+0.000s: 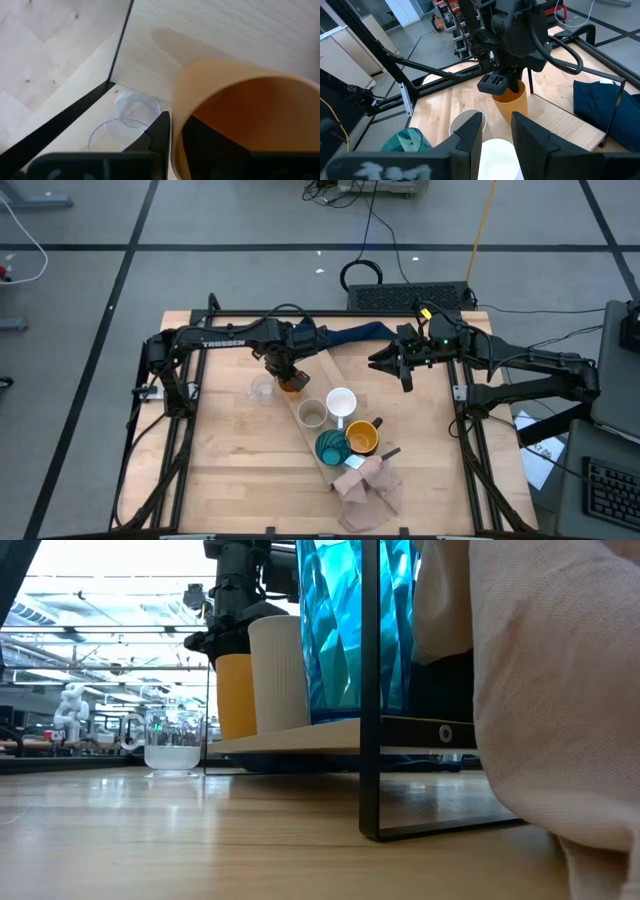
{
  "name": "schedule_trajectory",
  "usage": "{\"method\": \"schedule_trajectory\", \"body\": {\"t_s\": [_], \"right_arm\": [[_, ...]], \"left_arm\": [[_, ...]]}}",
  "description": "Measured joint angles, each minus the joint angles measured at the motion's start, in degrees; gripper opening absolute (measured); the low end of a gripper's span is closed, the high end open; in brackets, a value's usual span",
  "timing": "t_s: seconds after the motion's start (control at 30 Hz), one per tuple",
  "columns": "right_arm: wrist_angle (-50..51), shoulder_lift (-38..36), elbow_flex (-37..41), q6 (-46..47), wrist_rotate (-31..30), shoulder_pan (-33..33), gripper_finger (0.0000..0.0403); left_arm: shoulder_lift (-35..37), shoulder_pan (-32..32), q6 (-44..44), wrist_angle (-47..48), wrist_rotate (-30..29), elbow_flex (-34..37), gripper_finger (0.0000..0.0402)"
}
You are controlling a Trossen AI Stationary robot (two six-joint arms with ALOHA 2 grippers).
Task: Stack small to large cups/mugs on shelf
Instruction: Put the yellow cup on the shelf, then put the transparent mug on the shelf
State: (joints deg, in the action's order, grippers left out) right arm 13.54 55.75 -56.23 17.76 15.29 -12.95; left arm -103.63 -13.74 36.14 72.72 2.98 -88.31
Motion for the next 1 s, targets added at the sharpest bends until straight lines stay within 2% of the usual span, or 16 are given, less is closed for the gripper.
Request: {"method": "schedule_trajectory", "body": {"t_s": [0.17, 0.47, 0.6, 0.77, 1.0], "right_arm": [[0.0, 0.0, 0.0, 0.0, 0.0, 0.0, 0.0096], [0.0, 0.0, 0.0, 0.0, 0.0, 0.0, 0.0096], [0.0, 0.0, 0.0, 0.0, 0.0, 0.0, 0.0096], [0.0, 0.0, 0.0, 0.01, 0.0, 0.0, 0.0096], [0.02, 0.0, 0.0, 0.54, 0.0, 0.0, 0.0096]], "left_arm": [[0.0, 0.0, -0.42, -1.1, 1.66, 0.0, 0.0059], [0.0, -0.17, -0.45, -1.01, 1.71, 0.0, 0.0165], [0.0, -0.17, -0.19, -0.96, 1.7, -0.36, 0.0196], [0.0, -0.17, -1.11, -0.95, 1.68, -2.81, 0.0212], [0.0, -0.15, -1.44, 0.34, 1.66, -7.53, 0.0214]]}}
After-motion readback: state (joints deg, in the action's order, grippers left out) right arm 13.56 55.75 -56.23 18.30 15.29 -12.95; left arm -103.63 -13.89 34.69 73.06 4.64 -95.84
